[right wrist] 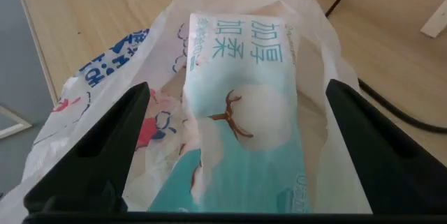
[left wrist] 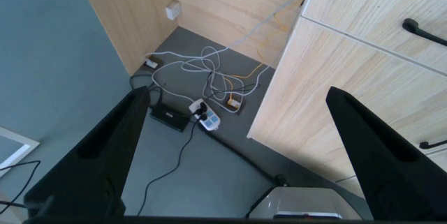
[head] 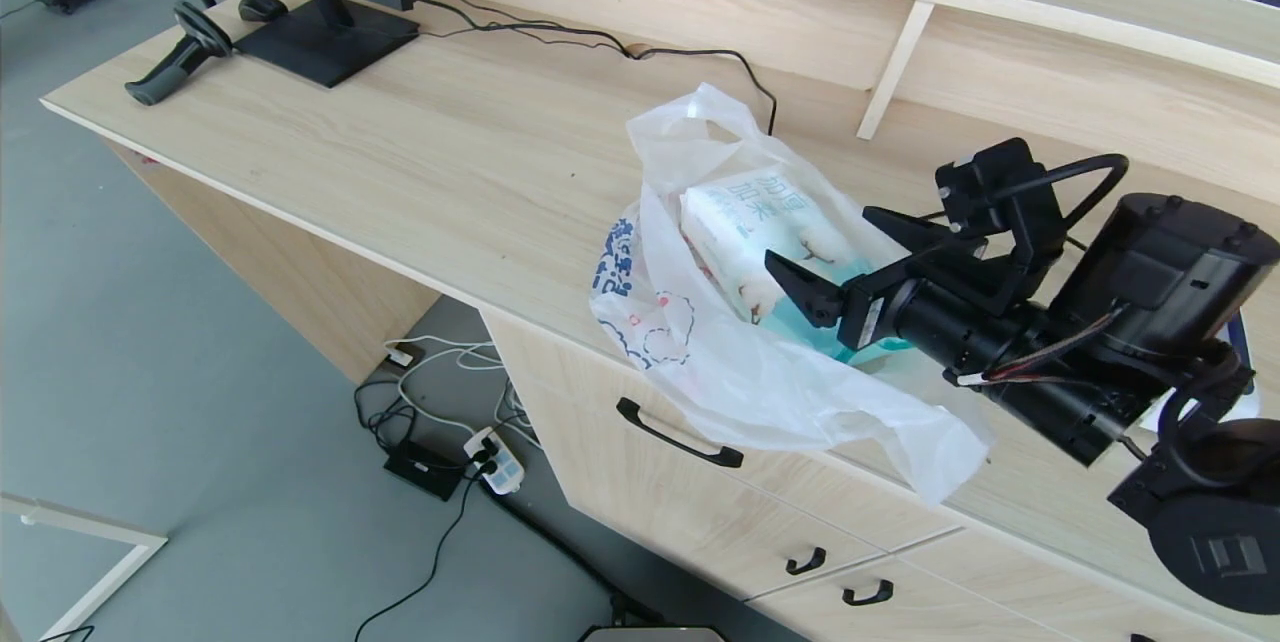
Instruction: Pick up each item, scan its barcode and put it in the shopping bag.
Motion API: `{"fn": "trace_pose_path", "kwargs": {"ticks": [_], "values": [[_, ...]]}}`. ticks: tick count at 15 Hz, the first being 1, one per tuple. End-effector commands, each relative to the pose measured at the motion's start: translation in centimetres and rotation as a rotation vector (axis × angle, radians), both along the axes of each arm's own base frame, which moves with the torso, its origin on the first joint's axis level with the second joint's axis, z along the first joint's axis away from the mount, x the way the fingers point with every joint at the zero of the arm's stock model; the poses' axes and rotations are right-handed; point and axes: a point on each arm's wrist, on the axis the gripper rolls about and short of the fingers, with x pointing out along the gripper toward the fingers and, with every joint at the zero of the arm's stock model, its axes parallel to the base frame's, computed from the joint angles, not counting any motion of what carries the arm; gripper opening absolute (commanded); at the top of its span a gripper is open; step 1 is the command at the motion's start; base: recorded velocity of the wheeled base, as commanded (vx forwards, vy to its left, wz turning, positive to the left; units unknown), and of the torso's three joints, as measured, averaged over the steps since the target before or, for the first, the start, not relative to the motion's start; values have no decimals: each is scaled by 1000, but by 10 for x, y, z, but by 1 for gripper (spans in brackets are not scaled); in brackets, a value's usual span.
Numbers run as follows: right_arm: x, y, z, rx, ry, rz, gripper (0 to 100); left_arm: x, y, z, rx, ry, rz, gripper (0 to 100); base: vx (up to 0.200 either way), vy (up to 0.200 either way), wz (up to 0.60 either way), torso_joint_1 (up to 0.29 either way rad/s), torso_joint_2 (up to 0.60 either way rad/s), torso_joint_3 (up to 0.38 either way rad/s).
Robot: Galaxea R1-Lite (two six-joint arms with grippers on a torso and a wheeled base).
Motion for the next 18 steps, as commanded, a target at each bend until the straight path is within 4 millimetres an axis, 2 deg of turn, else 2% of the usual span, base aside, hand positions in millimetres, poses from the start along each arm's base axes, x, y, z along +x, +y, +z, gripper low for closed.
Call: {"fn": "trace_pose_path", "kwargs": {"ticks": [1,2,4,7,9,14,16,18], "values": [[-17,-4,29,50,-92,26,100,0,0,0,0,1,0,100,0,0,0,0,0,0],[-25,-5,41,41,-146,42,100,0,0,0,0,1,0,100,0,0,0,0,0,0],[-45,-10,51,55,-200,76,100,0,0,0,0,1,0,100,0,0,0,0,0,0],[-63,-15,45,14,-208,191,100,0,0,0,2,1,0,100,0,0,0,0,0,0],[-65,-17,45,18,-209,188,100,0,0,0,0,1,0,100,0,0,0,0,0,0],[-61,-20,45,31,-196,176,100,0,0,0,-2,3,1,100,-200,0,0,6,1,4],[-61,-23,37,35,-158,170,100,0,0,0,-2,3,1,100,0,0,-600,-19,-10,2],[-58,-27,37,43,-153,153,100,0,0,0,-2,3,0,100,0,0,-600,0,5,2]]}}
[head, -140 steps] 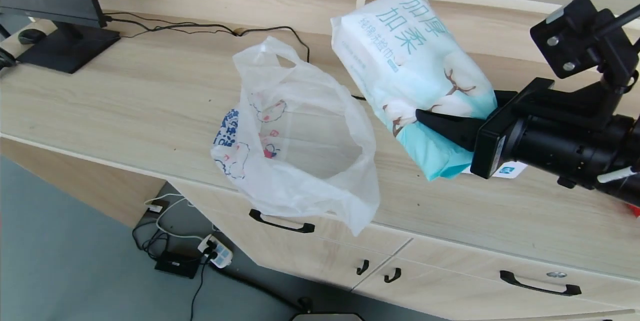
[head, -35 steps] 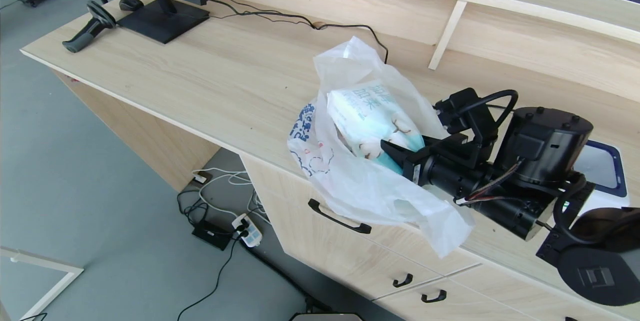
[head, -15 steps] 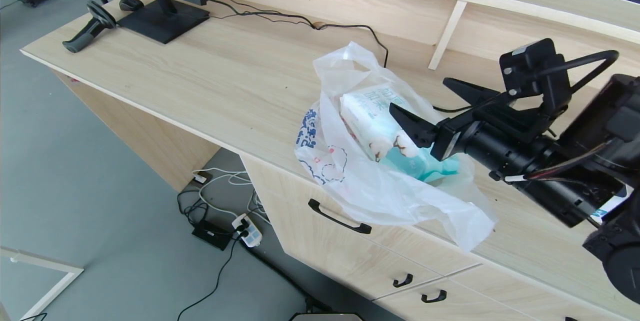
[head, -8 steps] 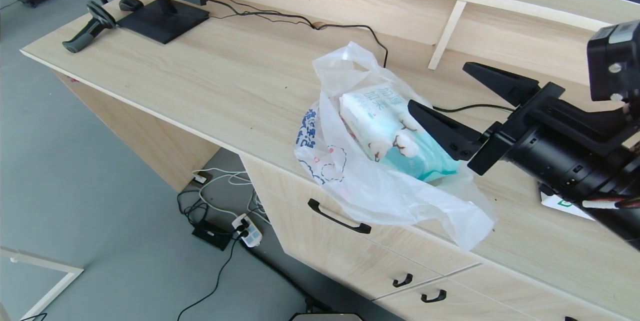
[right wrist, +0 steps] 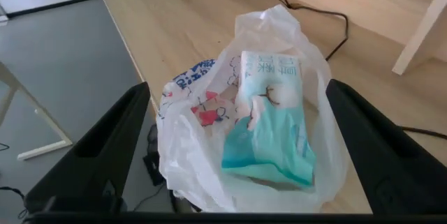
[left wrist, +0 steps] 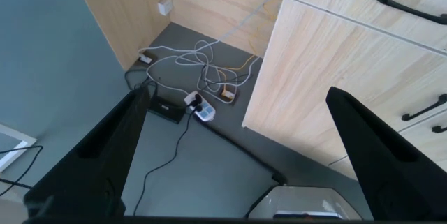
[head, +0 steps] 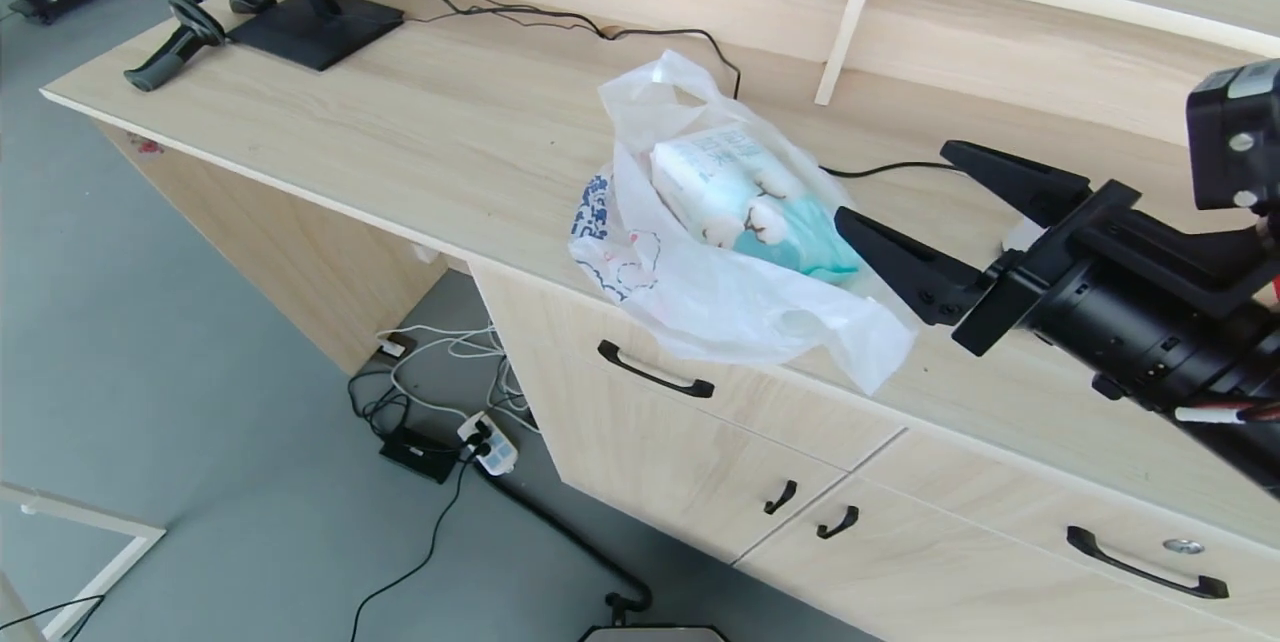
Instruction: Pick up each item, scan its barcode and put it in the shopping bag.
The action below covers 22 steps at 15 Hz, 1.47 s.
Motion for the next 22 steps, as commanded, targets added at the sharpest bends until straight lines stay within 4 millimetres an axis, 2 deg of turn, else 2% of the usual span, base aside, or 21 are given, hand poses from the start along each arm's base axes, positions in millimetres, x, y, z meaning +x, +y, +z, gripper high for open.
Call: {"fn": "trace_pose_path", "kwargs": {"ticks": [1,6,9,12,16,19,22], "values": [[2,-3,-2,-3,4,-14,100,0,0,0,0,1,1,100,0,0,-600,2,12,7],[9,-15,-3,14,24,-60,100,0,0,0,0,1,1,100,0,0,-600,5,4,1],[8,-19,-11,16,59,-72,100,0,0,0,0,1,1,100,0,0,-600,4,2,2],[11,-18,-13,40,85,-61,100,0,0,0,0,1,-1,100,0,0,0,0,0,0],[6,-20,-28,17,138,-64,100,0,0,0,0,2,1,100,0,-200,0,6,4,1],[7,-24,-33,12,155,-87,100,0,0,0,2,2,1,100,0,-200,0,10,5,2],[29,-43,-25,71,156,-174,100,0,0,0,2,2,-1,100,67,-133,0,4,1,6]]}}
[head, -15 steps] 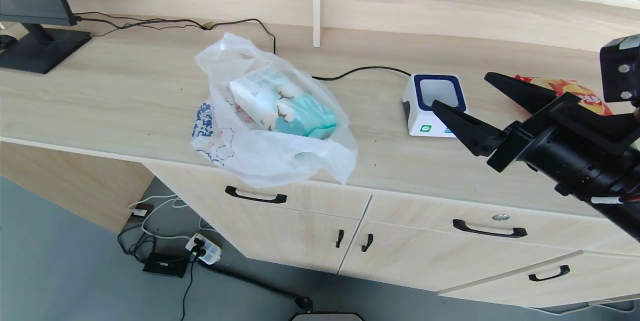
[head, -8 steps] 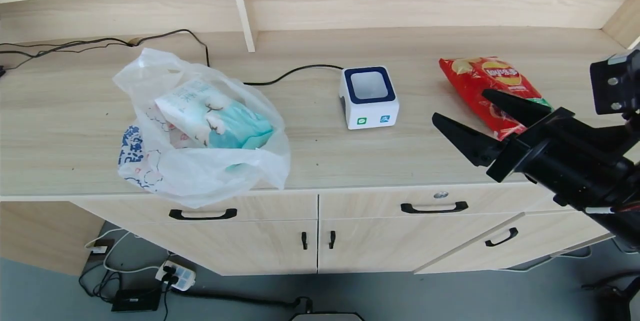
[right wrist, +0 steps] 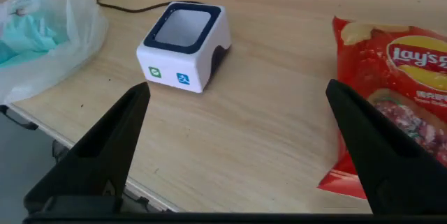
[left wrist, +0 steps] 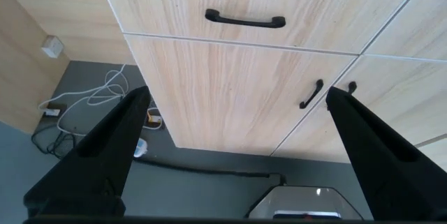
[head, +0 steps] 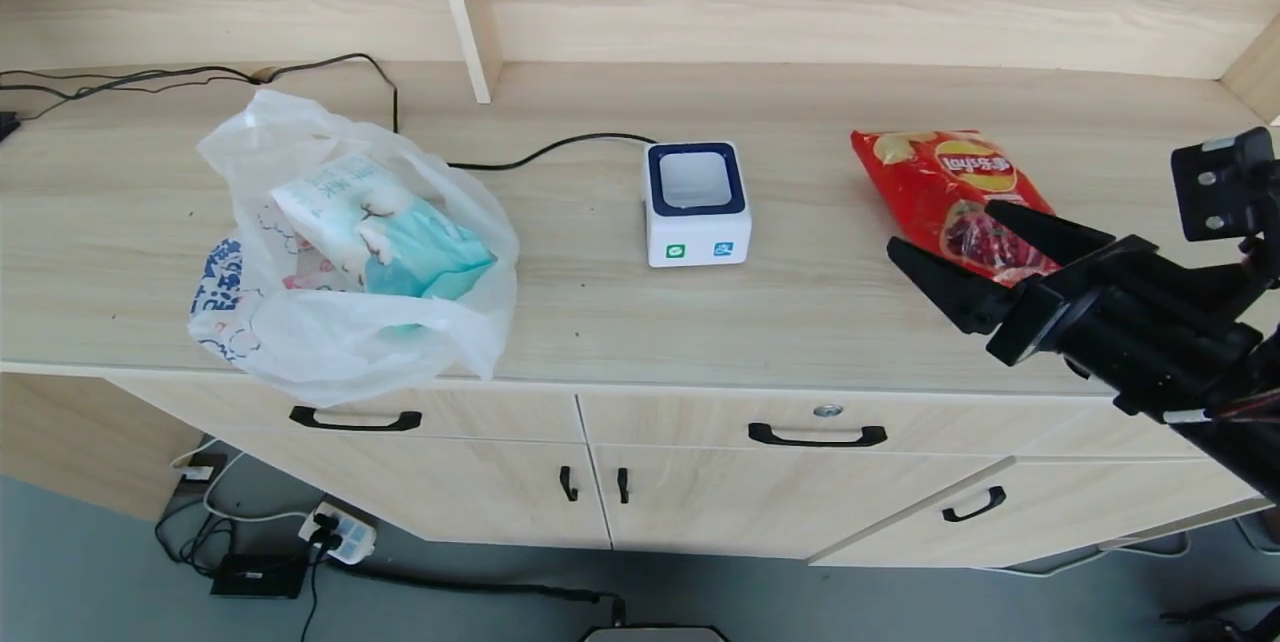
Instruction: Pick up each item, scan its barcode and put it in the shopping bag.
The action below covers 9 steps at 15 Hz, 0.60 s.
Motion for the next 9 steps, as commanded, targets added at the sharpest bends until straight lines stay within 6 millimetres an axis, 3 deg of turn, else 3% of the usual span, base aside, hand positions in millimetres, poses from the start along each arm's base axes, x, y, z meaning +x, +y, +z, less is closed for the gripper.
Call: {"fn": "trace_pose_path", "kwargs": {"ticks": [1,2,3,9], "values": [[14,-9,3,34,7,-53,100,0,0,0,0,1,0,100,200,0,0,2,7,2],[19,-14,0,41,24,-67,100,0,0,0,0,1,2,100,0,0,0,0,0,0],[37,-21,-3,57,44,-95,100,0,0,0,0,1,0,100,0,0,0,0,0,0],[89,-63,6,-43,142,-176,100,0,0,0,-1,-1,0,100,0,0,0,0,0,0]]}}
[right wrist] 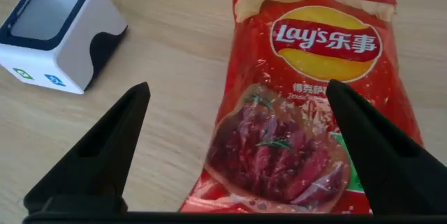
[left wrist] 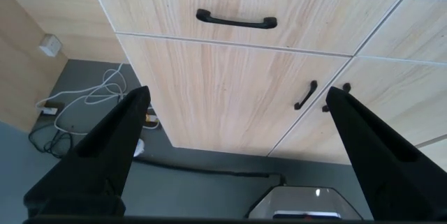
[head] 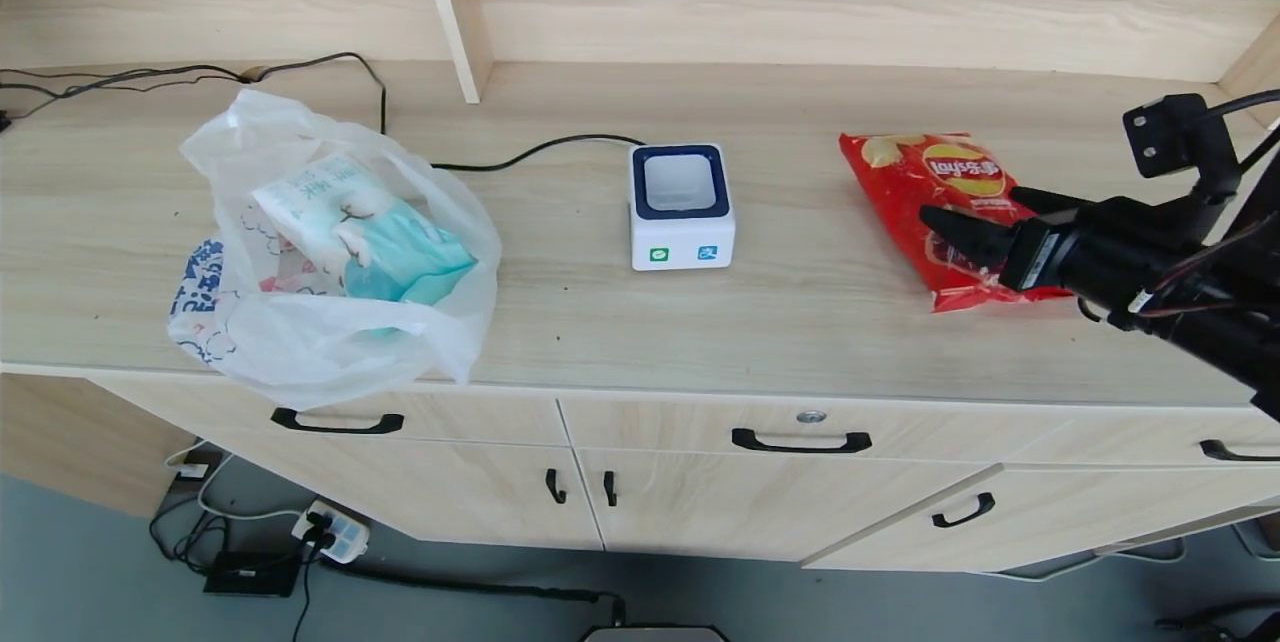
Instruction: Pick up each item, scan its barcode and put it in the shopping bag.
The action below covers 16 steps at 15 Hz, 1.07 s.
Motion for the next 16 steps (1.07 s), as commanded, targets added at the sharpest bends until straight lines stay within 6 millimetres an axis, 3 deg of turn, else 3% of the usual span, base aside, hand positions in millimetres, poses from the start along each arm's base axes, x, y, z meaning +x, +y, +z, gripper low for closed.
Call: {"fn": "trace_pose_path", "kwargs": {"ticks": [1,3,5,16], "values": [[24,-17,1,-31,22,-22,100,0,0,0,-1,1,1,100,0,0,0,0,0,0],[28,-22,6,-34,53,-32,100,0,0,0,-1,1,-1,100,0,0,0,0,0,0],[33,-41,10,-82,82,-83,100,0,0,0,-1,0,1,100,0,0,0,0,0,0],[54,-37,-4,-33,155,-52,100,0,0,1,-3,-3,1,100,0,0,0,0,0,0]]}}
